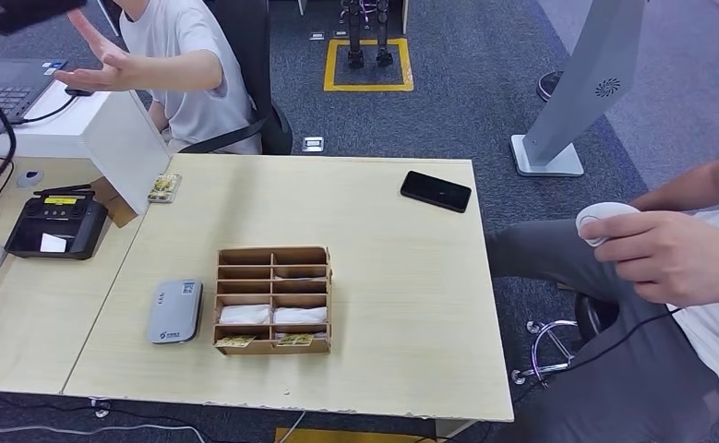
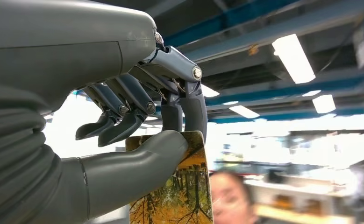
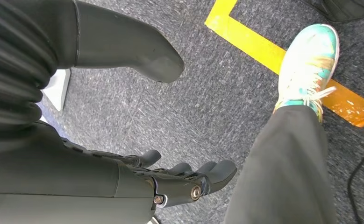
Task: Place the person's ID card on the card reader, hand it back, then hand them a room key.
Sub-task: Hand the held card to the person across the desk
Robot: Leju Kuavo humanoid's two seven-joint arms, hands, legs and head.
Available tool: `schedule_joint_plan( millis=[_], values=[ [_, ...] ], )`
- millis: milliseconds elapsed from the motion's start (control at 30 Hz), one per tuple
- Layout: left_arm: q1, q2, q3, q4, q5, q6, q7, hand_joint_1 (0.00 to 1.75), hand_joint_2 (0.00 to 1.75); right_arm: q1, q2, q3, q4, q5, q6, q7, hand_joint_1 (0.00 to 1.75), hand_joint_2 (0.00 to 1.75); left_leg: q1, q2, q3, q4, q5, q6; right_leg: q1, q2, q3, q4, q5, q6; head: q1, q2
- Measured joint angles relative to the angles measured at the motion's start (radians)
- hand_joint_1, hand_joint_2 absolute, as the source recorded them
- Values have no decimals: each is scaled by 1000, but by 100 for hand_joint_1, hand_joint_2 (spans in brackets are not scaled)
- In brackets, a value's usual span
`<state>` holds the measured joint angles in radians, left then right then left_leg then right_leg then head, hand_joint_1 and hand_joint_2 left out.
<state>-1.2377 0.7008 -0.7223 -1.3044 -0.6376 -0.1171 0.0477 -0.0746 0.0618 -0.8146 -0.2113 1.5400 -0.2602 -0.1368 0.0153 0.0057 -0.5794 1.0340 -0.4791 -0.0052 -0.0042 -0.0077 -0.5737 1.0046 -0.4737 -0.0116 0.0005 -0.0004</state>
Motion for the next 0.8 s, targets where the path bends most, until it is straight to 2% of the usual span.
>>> schedule_joint_plan(
  millis=[133,267,433,733,767,800],
  values=[
    [160,-111,38,159,-210,141,24,175,175,-7,0,5,0,1,0,-2,0,175,0,0,0,0,1,0,0,0,1,0,1,0,0,0],
    [250,-188,76,272,-275,176,23,175,175,-7,1,14,0,1,1,-2,0,175,-2,0,-1,0,1,0,-1,0,0,0,2,1,0,0],
    [305,-230,104,326,-287,173,16,175,175,-5,1,21,0,1,1,3,0,175,-2,1,-3,0,1,0,-2,1,-2,0,2,1,0,0],
    [338,-266,171,349,-322,144,1,173,175,-5,1,25,0,1,1,2,0,175,-1,1,-4,0,0,0,-2,1,-4,0,2,1,0,0],
    [340,-268,176,351,-324,143,0,166,175,-5,1,25,0,1,1,2,0,175,-1,1,-4,0,0,0,-2,1,-4,0,2,1,0,0],
    [342,-270,180,353,-326,143,-2,129,175,-5,2,26,0,1,1,1,0,175,-1,1,-4,0,0,0,-2,1,-4,0,2,1,0,0]
  ],
)
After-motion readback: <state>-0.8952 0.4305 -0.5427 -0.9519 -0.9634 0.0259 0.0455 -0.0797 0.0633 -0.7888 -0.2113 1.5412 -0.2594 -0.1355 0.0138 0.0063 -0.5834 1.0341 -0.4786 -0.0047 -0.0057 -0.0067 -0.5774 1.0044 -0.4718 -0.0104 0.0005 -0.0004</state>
